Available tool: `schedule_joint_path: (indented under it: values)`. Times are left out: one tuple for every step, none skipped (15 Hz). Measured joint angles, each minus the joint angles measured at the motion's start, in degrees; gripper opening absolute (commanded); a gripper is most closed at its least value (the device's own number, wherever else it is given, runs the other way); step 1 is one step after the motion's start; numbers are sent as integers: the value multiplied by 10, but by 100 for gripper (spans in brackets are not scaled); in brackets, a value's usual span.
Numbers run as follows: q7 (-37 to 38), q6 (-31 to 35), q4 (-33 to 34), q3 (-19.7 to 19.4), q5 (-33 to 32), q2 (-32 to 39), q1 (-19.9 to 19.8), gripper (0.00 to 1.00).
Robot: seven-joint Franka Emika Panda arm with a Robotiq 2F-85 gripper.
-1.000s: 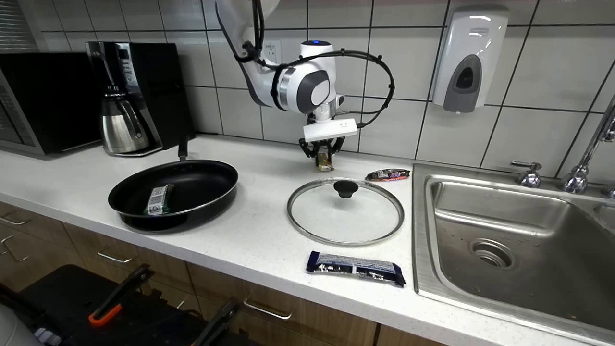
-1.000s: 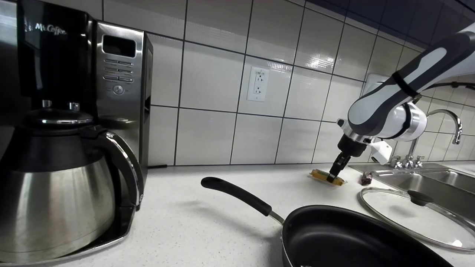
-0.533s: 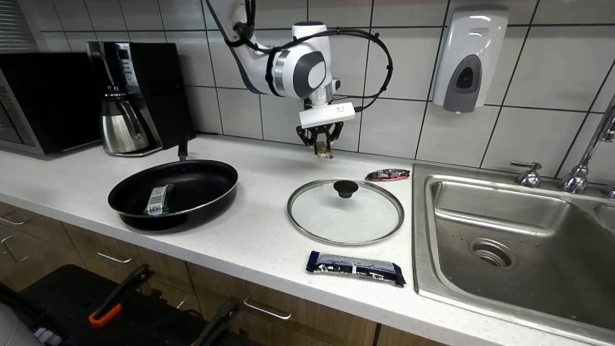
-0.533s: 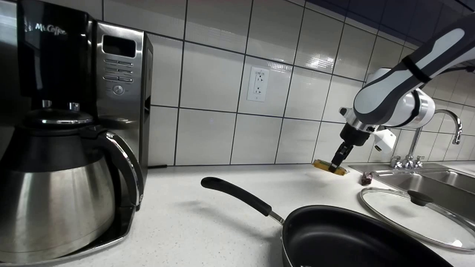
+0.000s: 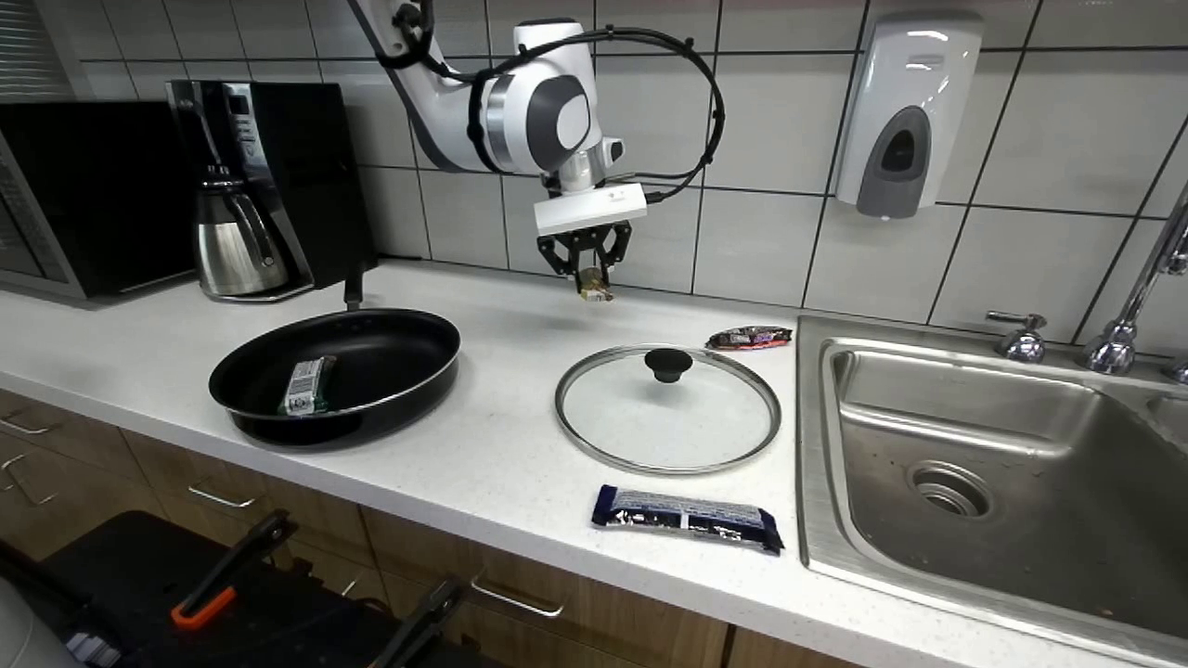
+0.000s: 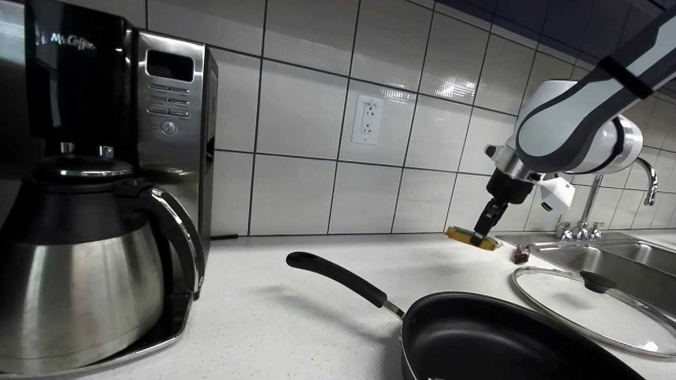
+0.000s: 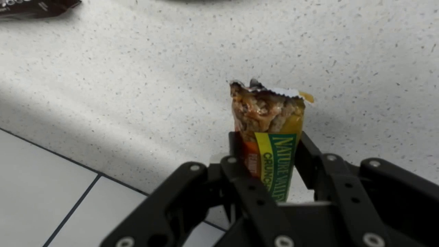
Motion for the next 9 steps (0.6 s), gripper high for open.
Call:
schedule_joint_path:
  values:
    - [2,4,-12,0,0,-7,1,16]
    - [3,7,-26,0,0,-16,1,16]
    - [4,11,-41,0,0,-24,1,16]
    - [4,16,-54,0,0,-32,1,16]
    - [7,22,-69,0,-2,-41,1,16]
    - [14,27,-82,-1,-7,-51,3,16]
    - [28,31,-94,-3,-15,-60,6,16]
    - [47,35,-106,-8,-27,-70,13,16]
    - [74,36,-115,-16,-44,-79,23,16]
